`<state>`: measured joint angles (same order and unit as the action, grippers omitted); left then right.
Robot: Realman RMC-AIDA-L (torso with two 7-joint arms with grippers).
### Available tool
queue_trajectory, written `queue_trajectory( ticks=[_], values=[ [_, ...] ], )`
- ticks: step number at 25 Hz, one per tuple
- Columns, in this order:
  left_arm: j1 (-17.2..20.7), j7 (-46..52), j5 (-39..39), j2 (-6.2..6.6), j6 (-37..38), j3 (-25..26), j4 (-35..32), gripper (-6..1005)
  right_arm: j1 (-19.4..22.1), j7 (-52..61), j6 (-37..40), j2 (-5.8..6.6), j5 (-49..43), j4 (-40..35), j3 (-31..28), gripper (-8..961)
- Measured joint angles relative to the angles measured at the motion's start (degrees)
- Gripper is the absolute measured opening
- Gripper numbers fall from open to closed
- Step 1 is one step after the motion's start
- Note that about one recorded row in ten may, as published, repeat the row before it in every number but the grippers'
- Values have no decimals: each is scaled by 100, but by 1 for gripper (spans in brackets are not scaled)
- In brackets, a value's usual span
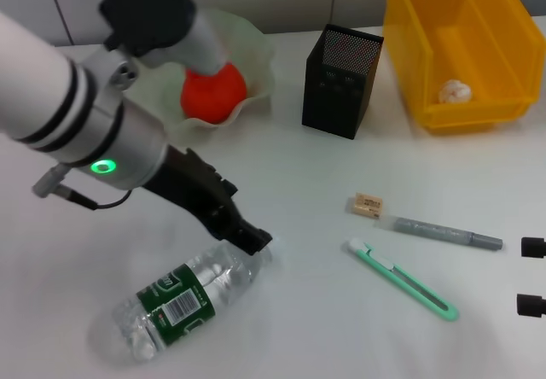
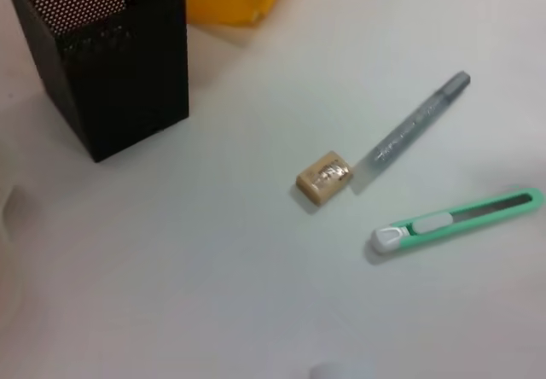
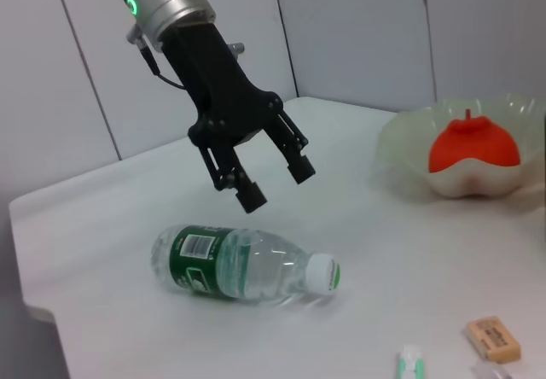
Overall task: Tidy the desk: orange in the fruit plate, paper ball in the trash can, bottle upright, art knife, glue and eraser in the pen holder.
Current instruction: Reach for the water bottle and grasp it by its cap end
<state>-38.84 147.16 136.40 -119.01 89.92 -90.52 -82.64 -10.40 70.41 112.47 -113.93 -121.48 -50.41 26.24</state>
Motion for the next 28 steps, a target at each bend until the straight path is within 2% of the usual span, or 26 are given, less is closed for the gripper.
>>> queue_trajectory(
  ticks=[6, 10, 20, 28],
  values=[
    [-226, 601, 200, -8, -84, -470, -13, 845, -44, -5, 9, 10, 0, 39, 13, 772],
    [-238, 1024, 569, -15, -366, -998, 28, 844, -62, -7, 26, 6, 0, 38, 24, 770],
    [-321, 1620, 922, -17, -1326, -2123, 480, 842, -110, -72, 19, -34, 0, 91, 43, 766],
    [-378, 1684, 947, -17, -1653, -2416, 829, 841, -132, -72, 29, -58, 2, 93, 38, 762]
  ],
)
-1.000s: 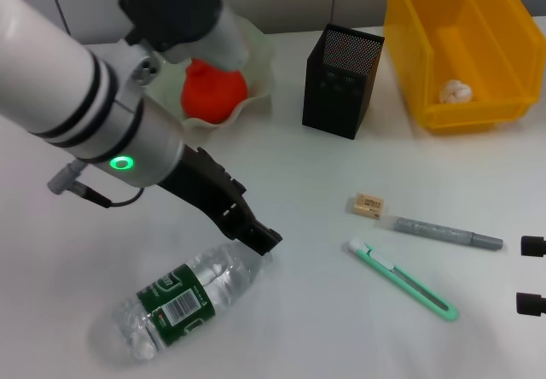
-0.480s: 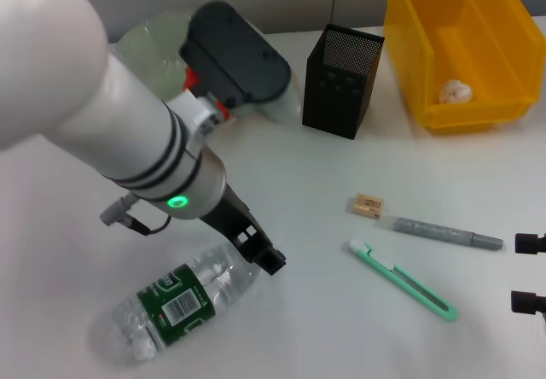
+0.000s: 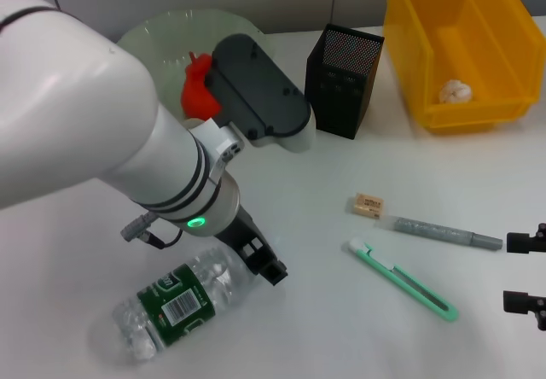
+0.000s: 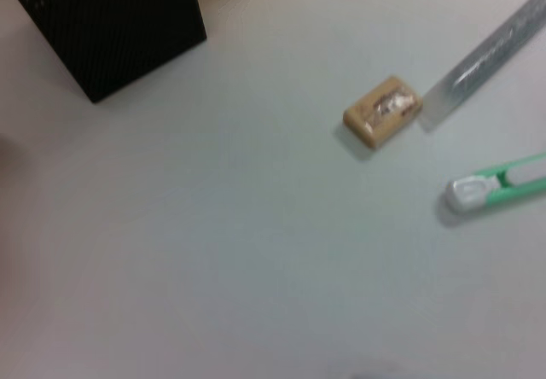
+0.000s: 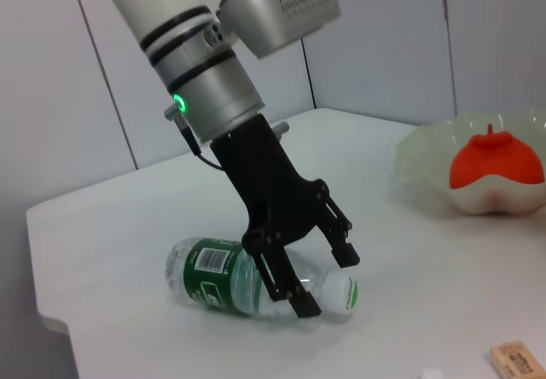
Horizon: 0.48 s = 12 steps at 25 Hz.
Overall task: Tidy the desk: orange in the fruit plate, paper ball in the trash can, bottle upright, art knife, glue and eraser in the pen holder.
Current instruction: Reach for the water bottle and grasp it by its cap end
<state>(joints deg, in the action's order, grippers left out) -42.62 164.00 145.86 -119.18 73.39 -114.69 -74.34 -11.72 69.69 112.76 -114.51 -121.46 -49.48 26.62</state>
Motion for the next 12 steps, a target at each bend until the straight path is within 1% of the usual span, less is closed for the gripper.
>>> queue_trajectory(
  ticks=[12],
  values=[
    [-26, -4, 59, 0, -163, -69, 258, 839, -66, 0, -41, -25, 0, 0, 8, 757]
  ],
)
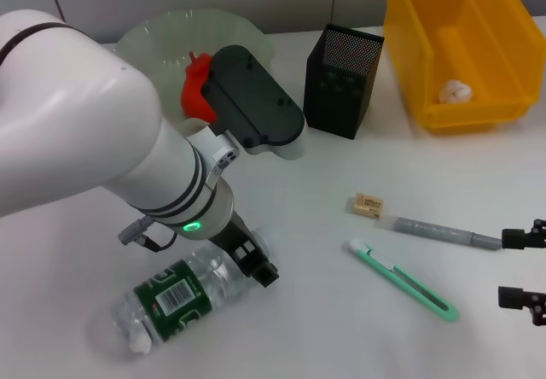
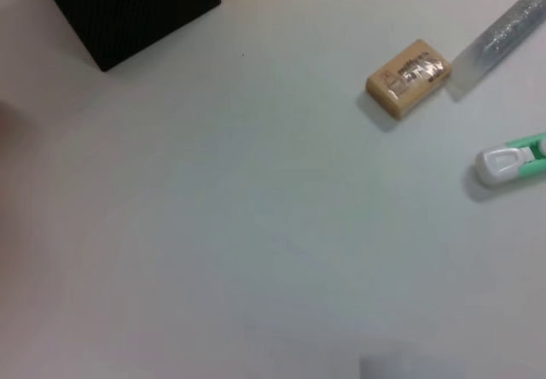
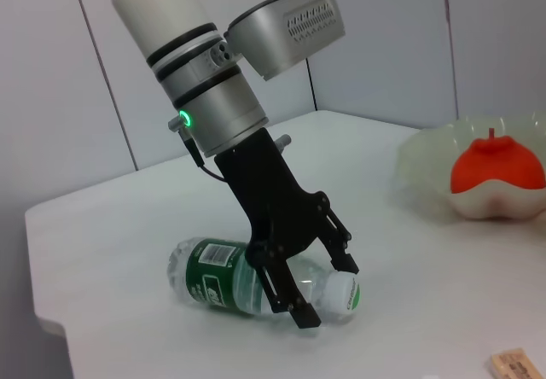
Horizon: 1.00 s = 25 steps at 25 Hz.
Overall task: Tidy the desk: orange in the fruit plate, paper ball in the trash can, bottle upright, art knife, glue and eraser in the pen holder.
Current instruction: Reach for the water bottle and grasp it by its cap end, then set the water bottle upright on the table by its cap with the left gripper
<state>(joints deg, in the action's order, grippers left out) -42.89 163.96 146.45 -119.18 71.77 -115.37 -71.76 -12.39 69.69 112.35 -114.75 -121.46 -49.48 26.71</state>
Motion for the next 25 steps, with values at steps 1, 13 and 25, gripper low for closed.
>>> queue_trajectory(
  ticks=[1, 13, 25],
  values=[
    [0, 0, 0, 0, 0, 0, 0, 838, 0, 0, 0, 0, 0, 0, 0, 756],
    [-36, -162, -82, 0, -33, -135, -6, 757, -103, 0, -77, -18, 0, 34, -43, 751],
    [72, -264, -37, 1, -3, -197, -219, 449, -130, 0, -144, -40, 21, 45, -43, 745]
  ],
)
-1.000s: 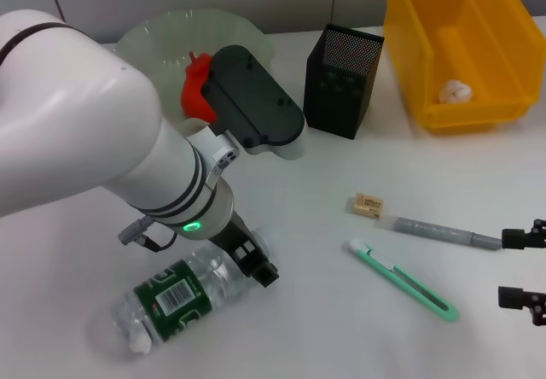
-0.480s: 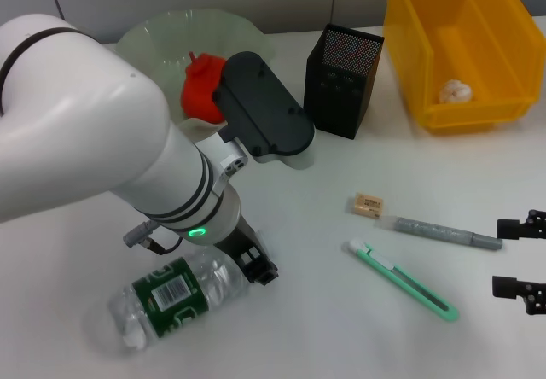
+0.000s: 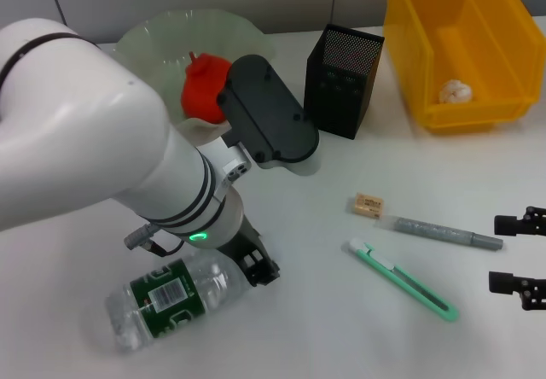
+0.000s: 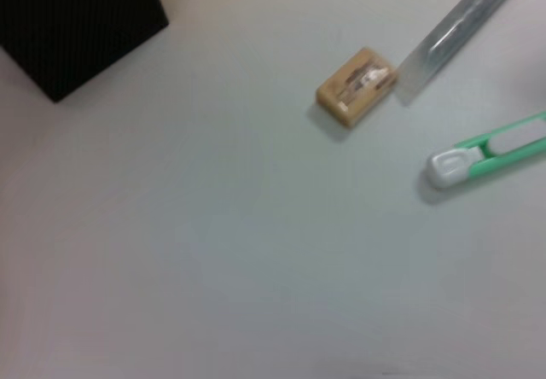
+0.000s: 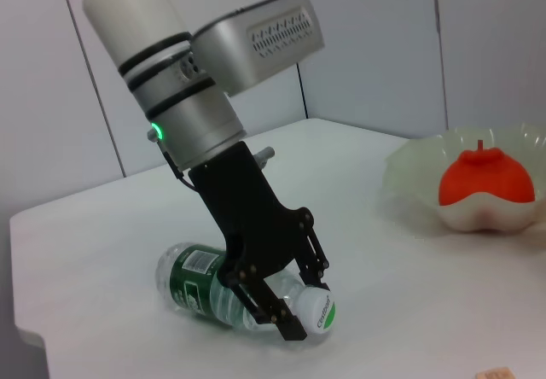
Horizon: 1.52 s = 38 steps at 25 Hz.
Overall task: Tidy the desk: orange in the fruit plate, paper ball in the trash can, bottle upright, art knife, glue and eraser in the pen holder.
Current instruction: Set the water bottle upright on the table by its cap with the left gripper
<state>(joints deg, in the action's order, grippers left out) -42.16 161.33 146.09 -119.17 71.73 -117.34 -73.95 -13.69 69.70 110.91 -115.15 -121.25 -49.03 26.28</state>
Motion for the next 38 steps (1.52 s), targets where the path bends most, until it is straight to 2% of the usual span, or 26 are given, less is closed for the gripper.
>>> queue_trajectory(
  ticks=[4, 7, 10, 15, 18, 20, 21, 22, 23, 24, 25, 26, 32, 38],
  values=[
    [247, -63, 73, 32, 119, 118, -507, 451, -32, 11, 4, 1, 19, -1, 0, 743],
    [572, -199, 225, 42, 296, 408, -1033, 453, -64, 39, 30, 2, 26, -1, -6, 742],
    [995, -480, 255, 44, 428, 804, -1584, 455, -83, 65, 39, -1, 42, -1, -9, 740],
    [1907, -986, 209, 52, 569, 1514, -2640, 458, -157, 153, 48, -6, 66, -4, -9, 738],
    [2329, -1238, 27, 52, 573, 1909, -2944, 460, -242, 225, 56, -20, 67, -7, -9, 737],
    [2549, -1478, -262, 52, 565, 2214, -3033, 462, -314, 299, 90, -34, 67, -25, -9, 736],
    [2801, -1875, -809, 55, 533, 2646, -3079, 462, -334, 316, 101, -41, 67, -29, -9, 735],
    [2801, -1875, -809, 55, 533, 2646, -3079, 463, -334, 316, 101, -41, 67, -29, -9, 735],
    [2964, -2204, -1209, 59, 518, 2978, -3074, 463, -360, 363, 124, -55, 68, -53, -9, 734],
    [2964, -2204, -1209, 59, 518, 2978, -3074, 464, -360, 363, 124, -55, 68, -53, -9, 734],
    [3123, -2517, -1597, 61, 514, 3290, -3051, 465, -368, 398, 132, -60, 84, -69, -9, 733],
    [3123, -2517, -1597, 61, 514, 3290, -3051, 465, -372, 424, 135, -63, 108, -79, -10, 733],
    [3529, -3332, -2699, 67, 642, 4097, -3012, 469, -362, 505, 171, -68, 294, -113, -69, 730],
    [3656, -3889, -3286, 69, 690, 4356, -2711, 473, -374, 515, 201, -75, 383, -115, -97, 727]
  ],
)
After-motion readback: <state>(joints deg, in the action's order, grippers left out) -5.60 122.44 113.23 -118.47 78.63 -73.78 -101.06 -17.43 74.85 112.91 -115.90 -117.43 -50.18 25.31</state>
